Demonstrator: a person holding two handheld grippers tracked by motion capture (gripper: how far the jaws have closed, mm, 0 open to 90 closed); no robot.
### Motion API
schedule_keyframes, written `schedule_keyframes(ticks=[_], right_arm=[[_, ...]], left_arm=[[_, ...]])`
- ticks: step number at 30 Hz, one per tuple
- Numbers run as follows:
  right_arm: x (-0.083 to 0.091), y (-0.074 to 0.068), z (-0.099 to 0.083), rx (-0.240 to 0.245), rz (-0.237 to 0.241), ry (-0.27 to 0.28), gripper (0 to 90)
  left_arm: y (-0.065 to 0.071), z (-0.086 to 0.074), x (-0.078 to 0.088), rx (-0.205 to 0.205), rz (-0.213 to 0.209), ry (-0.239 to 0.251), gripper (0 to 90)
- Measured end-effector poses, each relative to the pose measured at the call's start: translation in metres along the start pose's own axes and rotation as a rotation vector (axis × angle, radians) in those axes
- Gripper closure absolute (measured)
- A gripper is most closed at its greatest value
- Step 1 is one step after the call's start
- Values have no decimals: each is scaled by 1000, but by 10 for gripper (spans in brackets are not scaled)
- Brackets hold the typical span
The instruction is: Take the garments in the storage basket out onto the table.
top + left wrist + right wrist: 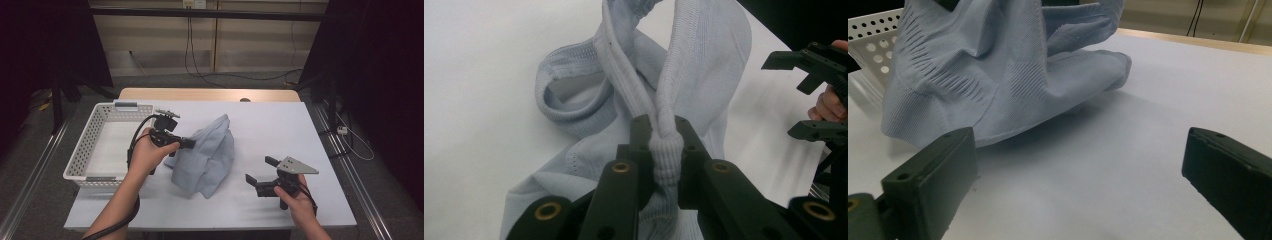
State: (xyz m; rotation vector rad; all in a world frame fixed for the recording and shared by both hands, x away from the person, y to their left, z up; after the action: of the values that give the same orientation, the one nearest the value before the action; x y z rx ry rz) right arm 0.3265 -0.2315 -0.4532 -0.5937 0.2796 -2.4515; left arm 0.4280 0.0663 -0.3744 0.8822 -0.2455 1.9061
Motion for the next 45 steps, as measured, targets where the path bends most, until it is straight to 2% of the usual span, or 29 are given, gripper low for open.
schedule_keyframes(ticks=[7, 17, 25, 32, 36, 39, 43, 45], right_arm=[[-11, -5, 1, 14, -16, -29, 25], [-24, -9, 9, -15, 33, -40, 83], [-38, -9, 14, -12, 29, -48, 88], [-47, -9, 23, -11, 12, -59, 138], [-54, -10, 29, -36, 7, -75, 160], [-59, -13, 37, -18, -5, -71, 160], [-65, -12, 44, -38, -8, -68, 163], [-69, -11, 47, -44, -29, -82, 197]], left_arm=[[0, -1, 2, 5, -3, 8, 825], [-4, -10, 11, 25, 17, 6, 829], [-5, -21, 21, 45, 39, 6, 830], [-5, -28, 21, 55, 38, 5, 830], [-5, -31, 20, 52, 34, -2, 830], [-5, -32, 19, 50, 31, -3, 830], [-7, -34, 18, 56, 32, -1, 830], [-7, -35, 17, 54, 30, -3, 830]])
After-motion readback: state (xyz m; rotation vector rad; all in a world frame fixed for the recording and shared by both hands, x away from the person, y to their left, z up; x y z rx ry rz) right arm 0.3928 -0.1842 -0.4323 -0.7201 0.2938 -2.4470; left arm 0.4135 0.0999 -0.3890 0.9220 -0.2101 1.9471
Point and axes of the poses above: each handheld gripper's, and its own axes: x roughly backward along the jaws, z roughly out of its top, y roughly to its right, the point moved 4 cm from there along -x, roughly forward along the jaws, and after that the axes turned 13 degrees about -x, right-handed, at the moved point
